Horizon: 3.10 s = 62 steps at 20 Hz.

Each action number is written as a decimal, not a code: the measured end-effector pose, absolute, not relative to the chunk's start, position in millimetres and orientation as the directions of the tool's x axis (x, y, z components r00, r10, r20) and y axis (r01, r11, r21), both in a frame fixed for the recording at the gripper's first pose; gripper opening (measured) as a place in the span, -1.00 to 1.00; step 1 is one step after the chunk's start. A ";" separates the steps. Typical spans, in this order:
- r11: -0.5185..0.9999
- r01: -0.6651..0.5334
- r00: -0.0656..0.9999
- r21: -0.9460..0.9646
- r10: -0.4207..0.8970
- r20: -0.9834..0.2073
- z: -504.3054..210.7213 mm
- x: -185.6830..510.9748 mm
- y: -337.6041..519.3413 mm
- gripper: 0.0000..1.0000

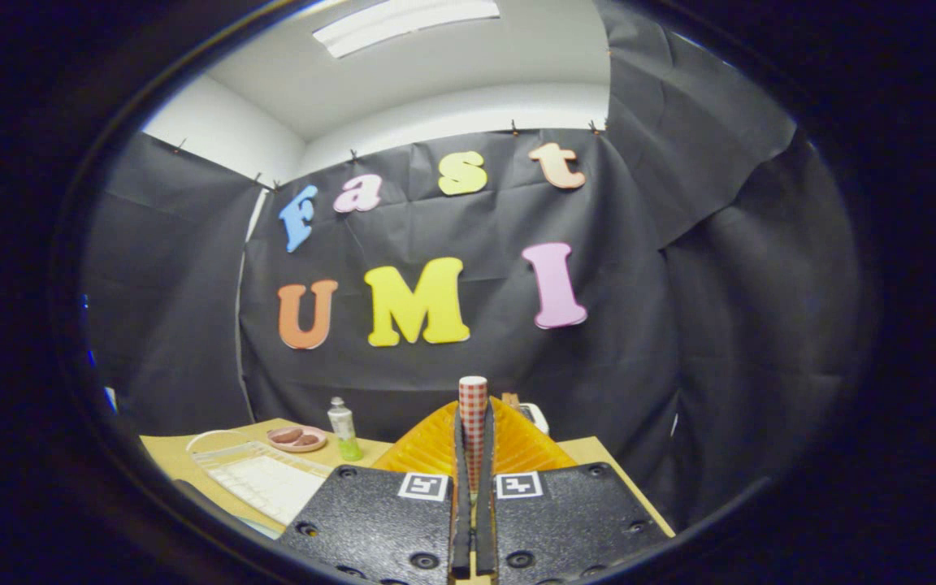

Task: Take the plate from the dish rack, then take the spoon from the basket and place it into the plate.

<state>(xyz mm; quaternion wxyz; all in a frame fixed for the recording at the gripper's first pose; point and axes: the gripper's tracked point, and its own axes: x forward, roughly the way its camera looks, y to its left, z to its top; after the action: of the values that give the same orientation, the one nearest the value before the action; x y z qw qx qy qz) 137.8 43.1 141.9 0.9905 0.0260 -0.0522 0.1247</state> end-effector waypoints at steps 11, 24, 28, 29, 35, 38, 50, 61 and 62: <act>0.840 -0.543 0.838 -0.011 0.542 0.065 86.8 32.0 210.7 -0.84; 0.841 -0.525 0.842 -0.127 0.535 0.065 -4.9 2.1 298.6 -0.84; 0.834 -0.531 0.840 -0.150 0.541 0.037 -26.7 1.8 311.8 -0.82; 0.835 -0.527 0.842 -0.155 0.538 0.033 -29.9 3.5 312.9 -0.82; 0.839 -0.526 0.845 -0.142 0.534 0.029 -35.4 3.1 315.2 -0.72; 0.838 -0.525 0.842 -0.147 0.536 0.051 -29.9 -2.7 313.8 -0.65; 0.875 -0.473 0.858 -0.105 0.484 0.170 2.1 -11.7 284.4 0.58; 0.912 -0.409 0.895 -0.017 0.405 0.185 13.9 -7.2 244.4 1.00; 0.916 -0.400 0.899 -0.010 0.395 0.189 15.5 -7.2 239.5 1.00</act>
<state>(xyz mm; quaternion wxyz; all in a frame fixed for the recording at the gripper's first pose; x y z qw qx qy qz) -7.2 239.5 15.5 0.9744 0.0144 -0.0939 0.2039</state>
